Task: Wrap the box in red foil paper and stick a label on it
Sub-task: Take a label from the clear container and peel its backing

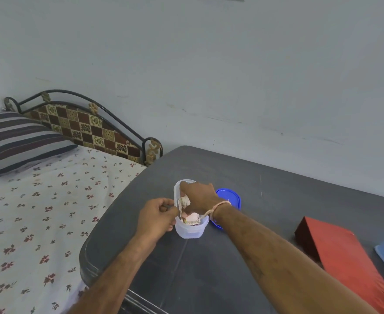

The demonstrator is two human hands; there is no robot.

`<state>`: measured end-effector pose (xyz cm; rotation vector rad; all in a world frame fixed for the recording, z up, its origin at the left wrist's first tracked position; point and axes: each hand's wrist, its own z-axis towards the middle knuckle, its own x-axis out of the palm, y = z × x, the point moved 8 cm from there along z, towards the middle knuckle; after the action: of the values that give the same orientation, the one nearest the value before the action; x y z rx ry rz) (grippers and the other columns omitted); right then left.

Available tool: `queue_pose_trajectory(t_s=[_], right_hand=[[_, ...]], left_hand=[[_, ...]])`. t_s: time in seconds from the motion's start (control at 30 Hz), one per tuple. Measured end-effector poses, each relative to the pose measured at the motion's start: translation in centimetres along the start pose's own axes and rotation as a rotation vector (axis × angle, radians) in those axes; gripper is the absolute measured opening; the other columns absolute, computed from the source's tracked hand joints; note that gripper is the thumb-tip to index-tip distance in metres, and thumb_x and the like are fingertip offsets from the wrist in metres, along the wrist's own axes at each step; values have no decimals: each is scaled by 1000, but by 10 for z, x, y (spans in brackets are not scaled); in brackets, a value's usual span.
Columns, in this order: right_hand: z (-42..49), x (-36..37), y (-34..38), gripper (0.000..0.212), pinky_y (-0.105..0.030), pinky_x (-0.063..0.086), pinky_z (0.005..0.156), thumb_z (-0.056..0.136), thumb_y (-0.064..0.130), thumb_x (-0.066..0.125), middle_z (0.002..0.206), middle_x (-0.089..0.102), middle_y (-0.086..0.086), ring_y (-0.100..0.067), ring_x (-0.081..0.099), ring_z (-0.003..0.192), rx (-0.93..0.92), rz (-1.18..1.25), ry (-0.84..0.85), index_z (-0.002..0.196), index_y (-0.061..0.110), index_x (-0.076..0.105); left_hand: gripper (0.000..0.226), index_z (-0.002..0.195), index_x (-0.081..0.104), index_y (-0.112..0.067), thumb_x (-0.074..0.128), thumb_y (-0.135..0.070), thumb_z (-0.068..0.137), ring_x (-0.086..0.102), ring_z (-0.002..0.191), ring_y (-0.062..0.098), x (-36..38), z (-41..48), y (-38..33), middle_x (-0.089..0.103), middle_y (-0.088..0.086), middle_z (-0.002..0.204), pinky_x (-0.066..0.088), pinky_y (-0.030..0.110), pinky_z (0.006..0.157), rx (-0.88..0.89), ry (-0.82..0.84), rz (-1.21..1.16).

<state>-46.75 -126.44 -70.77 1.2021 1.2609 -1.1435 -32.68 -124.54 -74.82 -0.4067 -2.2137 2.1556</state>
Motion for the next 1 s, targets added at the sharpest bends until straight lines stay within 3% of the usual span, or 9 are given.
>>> queue_pose_trajectory(t_s=[0.2,0.37,0.5,0.63,0.73,0.83,0.9,1.0], right_hand=[[-2,-14,-10,24,-40,42,99,94,26,69,117,71,-1,-26,63,109,75,70,-93,117,22,67],[-9,-21,-15,18,-41,48,98,97,27,65,112,73,-3,-26,66,103,92,145,-137,113,19,65],[-18,-22,-25,15,-36,43,94,100,26,63,113,71,-1,-22,62,101,108,237,-173,109,17,72],[-25,-20,-36,16,-31,53,84,98,21,67,108,76,-2,-17,65,90,140,406,-199,109,15,77],[-33,-24,-39,16,-26,50,78,98,23,69,108,75,-1,-14,65,88,152,505,-236,111,15,73],[-40,-26,-41,8,-33,58,85,100,21,66,106,75,-2,-17,69,92,160,573,-284,104,15,71],[-46,-26,-44,8,-37,61,85,100,19,66,101,77,-3,-19,72,91,172,634,-300,100,14,72],[-61,-27,-57,9,-24,58,67,100,13,65,89,77,-2,-7,73,70,218,853,-355,94,12,72]], left_hand=[[14,102,72,-10,66,-7,89,66,60,14,-1,1,-1,74,10,80,59,30,61,1,-15,10],[16,103,71,-8,66,-6,89,66,57,14,0,-1,-6,74,12,79,59,29,58,1,-33,32],[17,105,71,-9,67,-6,89,68,60,14,-2,-4,-8,75,9,81,59,27,58,8,-32,69],[17,107,72,-9,69,-9,90,71,65,16,-4,-9,-8,76,7,81,60,28,60,-2,-29,98],[19,109,72,-8,69,-8,91,71,66,16,-3,-12,-10,76,7,82,60,28,61,-4,-25,111],[22,114,71,-10,70,-12,93,72,75,15,-3,-16,-10,75,4,91,60,28,65,-18,-16,153],[27,120,70,-14,71,-18,93,70,92,15,-6,-18,-12,74,0,107,60,31,78,4,-51,219],[32,122,69,-18,70,-33,94,66,105,12,-12,-27,-29,69,-4,118,54,26,84,148,-183,302]])
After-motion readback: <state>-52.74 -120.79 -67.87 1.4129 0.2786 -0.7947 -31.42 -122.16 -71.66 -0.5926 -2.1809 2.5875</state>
